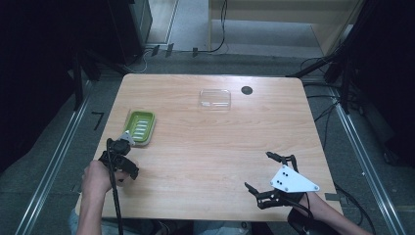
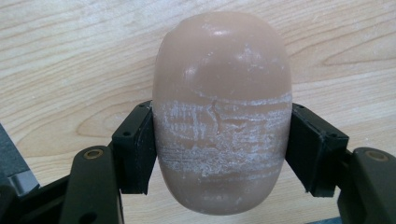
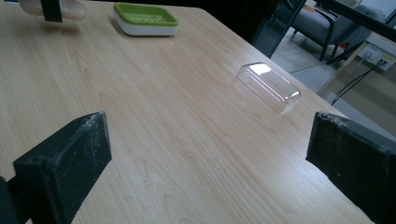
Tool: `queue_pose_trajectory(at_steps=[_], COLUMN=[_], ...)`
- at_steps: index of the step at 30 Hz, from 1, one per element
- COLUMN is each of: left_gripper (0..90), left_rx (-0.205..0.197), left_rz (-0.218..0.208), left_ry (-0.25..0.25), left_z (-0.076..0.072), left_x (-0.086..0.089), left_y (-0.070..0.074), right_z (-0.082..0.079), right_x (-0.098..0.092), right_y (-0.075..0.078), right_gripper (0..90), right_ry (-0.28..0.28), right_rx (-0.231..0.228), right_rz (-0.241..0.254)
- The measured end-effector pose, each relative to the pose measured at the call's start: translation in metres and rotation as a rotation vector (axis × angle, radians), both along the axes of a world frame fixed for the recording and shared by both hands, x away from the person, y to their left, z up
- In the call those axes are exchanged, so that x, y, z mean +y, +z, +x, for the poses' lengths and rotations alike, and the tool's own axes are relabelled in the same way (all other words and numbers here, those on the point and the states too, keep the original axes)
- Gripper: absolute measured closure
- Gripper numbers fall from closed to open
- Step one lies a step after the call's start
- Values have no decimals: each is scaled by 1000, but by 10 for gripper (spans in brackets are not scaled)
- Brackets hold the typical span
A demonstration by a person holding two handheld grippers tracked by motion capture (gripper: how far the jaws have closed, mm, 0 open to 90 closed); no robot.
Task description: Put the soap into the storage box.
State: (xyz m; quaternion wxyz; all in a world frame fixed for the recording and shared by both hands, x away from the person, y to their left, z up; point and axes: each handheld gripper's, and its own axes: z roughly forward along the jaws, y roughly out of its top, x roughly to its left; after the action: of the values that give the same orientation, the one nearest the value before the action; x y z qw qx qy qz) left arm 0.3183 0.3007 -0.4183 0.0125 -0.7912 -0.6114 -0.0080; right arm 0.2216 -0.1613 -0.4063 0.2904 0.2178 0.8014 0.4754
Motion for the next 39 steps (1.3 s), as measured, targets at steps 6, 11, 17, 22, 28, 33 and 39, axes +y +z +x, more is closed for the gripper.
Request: queue_pose_trajectory(at_steps=[6, 11, 17, 22, 28, 33, 39], left_gripper=[334, 334, 334, 334, 334, 334, 334], left_rx=[4, -1, -5, -4, -6, -2, -7], left_rz=[-4, -3, 1, -3, -1, -3, -5], left_ry=[-1, 0, -2, -8, -24, -30, -38], left_z=[2, 3, 5, 8, 15, 18, 24], left_x=[1, 2, 1, 1, -4, -6, -7], left_y=[2, 5, 9, 13, 17, 20, 25], right_z=[0, 0, 0, 0, 0, 0, 0], right_x=[0, 0, 0, 0, 0, -1, -1], right_y=[0, 0, 0, 0, 0, 0, 0], right_gripper=[0, 0, 0, 0, 0, 0, 0], right_ry=[0, 0, -2, -3, 0, 0, -1], right_rx=[0, 0, 0, -1, -2, -4, -2], right_rz=[-1, -1, -1, 1, 1, 3, 5])
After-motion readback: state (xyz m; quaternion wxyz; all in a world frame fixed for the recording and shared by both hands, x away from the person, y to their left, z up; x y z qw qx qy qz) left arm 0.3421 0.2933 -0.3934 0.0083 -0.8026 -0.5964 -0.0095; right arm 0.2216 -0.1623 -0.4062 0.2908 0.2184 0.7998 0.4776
